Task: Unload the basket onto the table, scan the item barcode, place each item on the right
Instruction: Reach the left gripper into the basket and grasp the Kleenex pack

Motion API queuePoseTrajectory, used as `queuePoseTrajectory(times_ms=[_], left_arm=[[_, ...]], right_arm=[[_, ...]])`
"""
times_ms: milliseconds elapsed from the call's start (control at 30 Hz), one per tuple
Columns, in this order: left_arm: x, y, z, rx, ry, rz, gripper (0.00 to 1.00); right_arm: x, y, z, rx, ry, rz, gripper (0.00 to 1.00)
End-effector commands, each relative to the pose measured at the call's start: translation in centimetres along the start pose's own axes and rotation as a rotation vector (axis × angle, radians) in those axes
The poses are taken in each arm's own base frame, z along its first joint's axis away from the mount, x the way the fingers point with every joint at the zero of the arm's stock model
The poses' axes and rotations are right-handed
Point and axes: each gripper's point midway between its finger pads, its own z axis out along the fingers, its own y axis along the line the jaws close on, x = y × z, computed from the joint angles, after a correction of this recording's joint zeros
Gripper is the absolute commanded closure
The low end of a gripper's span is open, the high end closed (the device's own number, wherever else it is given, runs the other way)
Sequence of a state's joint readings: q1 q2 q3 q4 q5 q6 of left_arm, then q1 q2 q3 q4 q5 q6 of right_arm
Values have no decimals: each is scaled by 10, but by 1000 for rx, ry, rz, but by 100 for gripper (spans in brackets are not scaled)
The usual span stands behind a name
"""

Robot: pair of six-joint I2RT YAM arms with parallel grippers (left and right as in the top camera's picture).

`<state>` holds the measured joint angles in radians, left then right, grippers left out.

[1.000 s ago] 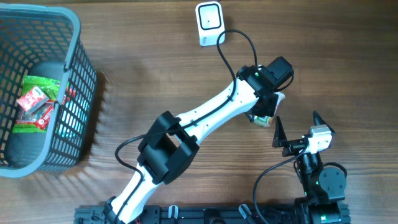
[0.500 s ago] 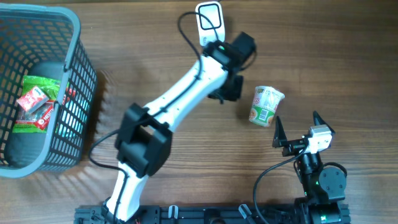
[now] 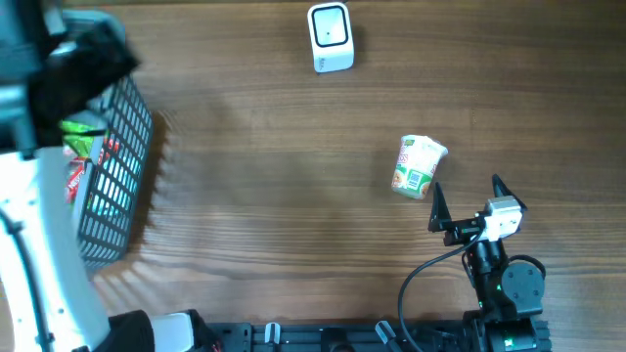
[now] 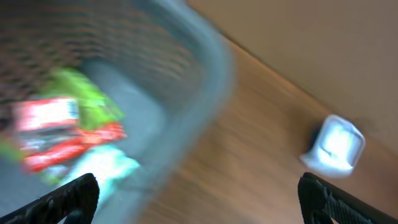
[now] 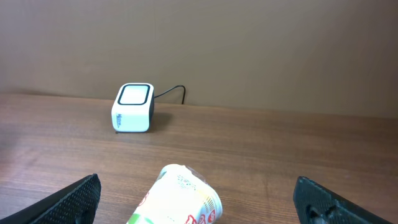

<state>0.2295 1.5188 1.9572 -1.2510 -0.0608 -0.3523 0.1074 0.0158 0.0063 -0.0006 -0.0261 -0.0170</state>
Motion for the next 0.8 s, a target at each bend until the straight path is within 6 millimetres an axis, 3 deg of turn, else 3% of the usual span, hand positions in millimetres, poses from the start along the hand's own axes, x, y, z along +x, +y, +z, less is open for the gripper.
queuePoseTrajectory(times_ms=[0,100,233,400,600,767], left_arm=[[-22,90,17,-200,-9,-161,0],[-19,143,33,-305,49,-258,0],[2,184,66,-387,177,-322,0],[39,203,120,-413,312,-287,0],[82,221,173,-418,341,-285,0],[107,229,201,-406,322,-285,0]], right_arm=[[-1,0,0,-5,-8,-2,0],[-1,0,0,-5,-8,-2,0],[-1,0,0,-5,-8,-2,0],[-1,0,0,-5,-8,-2,0],[-1,0,0,-5,-8,-2,0],[-2,0,0,-5,-8,-2,0]])
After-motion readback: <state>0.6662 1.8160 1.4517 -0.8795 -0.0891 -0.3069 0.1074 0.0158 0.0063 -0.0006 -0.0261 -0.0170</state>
